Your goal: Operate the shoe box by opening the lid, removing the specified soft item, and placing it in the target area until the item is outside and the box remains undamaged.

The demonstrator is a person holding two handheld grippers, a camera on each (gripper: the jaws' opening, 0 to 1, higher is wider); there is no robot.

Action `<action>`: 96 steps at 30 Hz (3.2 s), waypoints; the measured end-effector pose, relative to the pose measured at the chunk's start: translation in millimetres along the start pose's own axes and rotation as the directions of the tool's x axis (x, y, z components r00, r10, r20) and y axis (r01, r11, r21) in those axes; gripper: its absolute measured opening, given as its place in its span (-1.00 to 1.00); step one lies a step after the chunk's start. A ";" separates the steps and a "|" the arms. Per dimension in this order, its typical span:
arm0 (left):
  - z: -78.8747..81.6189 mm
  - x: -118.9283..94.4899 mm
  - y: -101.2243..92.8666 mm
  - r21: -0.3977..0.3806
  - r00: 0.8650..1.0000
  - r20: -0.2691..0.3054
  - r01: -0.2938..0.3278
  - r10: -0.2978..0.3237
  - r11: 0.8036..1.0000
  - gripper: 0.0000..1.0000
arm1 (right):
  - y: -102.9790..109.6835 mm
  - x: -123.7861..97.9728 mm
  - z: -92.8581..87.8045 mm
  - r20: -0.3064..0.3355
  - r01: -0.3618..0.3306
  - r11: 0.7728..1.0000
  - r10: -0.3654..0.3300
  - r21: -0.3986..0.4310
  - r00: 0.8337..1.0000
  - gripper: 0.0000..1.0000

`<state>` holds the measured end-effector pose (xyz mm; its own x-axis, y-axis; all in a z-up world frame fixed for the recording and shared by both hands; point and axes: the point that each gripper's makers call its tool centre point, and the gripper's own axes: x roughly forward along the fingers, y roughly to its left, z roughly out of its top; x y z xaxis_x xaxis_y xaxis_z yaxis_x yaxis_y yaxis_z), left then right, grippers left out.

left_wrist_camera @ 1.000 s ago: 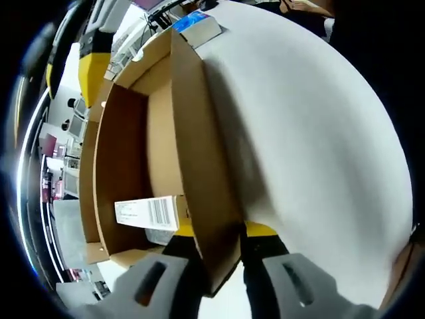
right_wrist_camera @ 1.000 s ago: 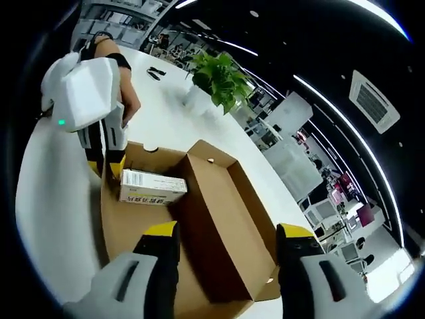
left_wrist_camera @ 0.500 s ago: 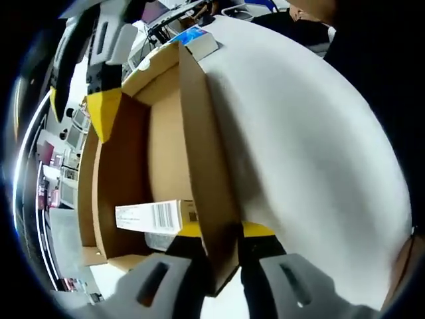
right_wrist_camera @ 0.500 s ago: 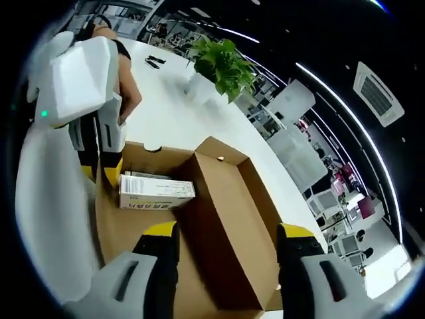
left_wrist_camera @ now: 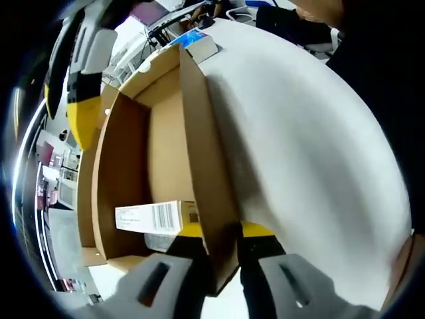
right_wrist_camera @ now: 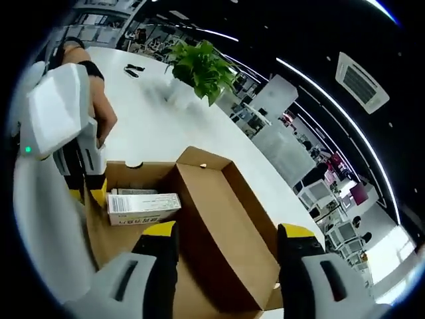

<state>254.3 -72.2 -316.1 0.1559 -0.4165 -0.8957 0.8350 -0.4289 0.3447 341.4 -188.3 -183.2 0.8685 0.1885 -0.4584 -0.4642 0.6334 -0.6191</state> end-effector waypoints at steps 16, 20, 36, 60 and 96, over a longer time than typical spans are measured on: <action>0.9 -0.4 -1.2 0.005 1.000 0.002 0.001 -0.001 1.000 -0.72 | 21.8 16.0 1.4 0.018 -0.086 0.996 0.087 -0.019 0.996 0.18; 1.0 -0.4 -1.4 0.005 1.000 0.001 0.002 -0.002 1.000 -0.72 | 32.2 19.7 5.5 0.035 -0.158 0.961 0.170 -0.226 0.985 0.25; 0.5 -0.2 -0.9 0.010 1.000 0.004 0.002 -0.002 1.000 -0.72 | 40.0 38.9 -16.1 -0.164 -0.304 0.754 0.257 -0.582 0.952 0.33; -0.8 0.8 1.9 0.011 1.000 0.014 0.006 -0.006 1.000 -0.72 | 77.3 50.9 0.7 -0.214 -0.419 0.452 0.438 -0.787 0.873 0.45; 2.7 -1.9 2.2 -0.001 0.998 0.057 0.020 -0.020 1.000 -0.73 | 106.3 71.4 -12.5 -0.319 -0.501 0.260 0.518 -0.825 0.793 -0.01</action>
<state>254.4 -74.5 -312.9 0.1086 -0.4532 -0.8848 0.8387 -0.4360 0.3263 351.9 -116.9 -289.7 0.3931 0.2387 -0.8880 -0.6994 -0.5493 -0.4573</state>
